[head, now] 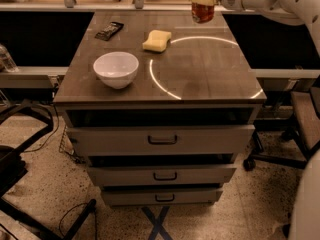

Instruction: Place coke can into white bowl

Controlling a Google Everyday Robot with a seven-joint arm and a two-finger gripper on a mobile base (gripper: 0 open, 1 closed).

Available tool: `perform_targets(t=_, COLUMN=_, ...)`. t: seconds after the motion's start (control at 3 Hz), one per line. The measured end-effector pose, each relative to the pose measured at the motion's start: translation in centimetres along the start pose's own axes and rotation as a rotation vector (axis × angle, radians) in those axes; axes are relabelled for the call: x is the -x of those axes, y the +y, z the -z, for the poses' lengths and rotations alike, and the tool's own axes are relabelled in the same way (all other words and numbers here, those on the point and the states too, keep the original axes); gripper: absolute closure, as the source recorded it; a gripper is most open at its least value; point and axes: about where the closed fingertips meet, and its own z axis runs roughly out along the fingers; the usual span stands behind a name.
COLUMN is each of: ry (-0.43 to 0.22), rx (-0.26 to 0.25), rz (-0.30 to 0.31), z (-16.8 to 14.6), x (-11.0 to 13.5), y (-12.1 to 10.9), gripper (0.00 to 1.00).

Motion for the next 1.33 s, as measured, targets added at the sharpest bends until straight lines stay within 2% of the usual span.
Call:
perform_targets(t=0.33, ry=-0.012, rx=0.045, rz=0.004, z=1.3, x=1.7, y=5.2, gripper=1.0)
perform_targets(t=0.67, ry=-0.011, rx=0.142, rz=-0.043, z=0.9, x=0.6, y=11.0, gripper=1.0)
perform_targets(t=1.0, ry=-0.021, rx=0.267, rz=-0.095, z=-0.3, x=0.1, y=16.5, gripper=1.0)
perform_targets(t=1.33, ry=-0.039, rx=0.327, rz=-0.108, z=-1.0, x=0.6, y=18.9, gripper=1.0)
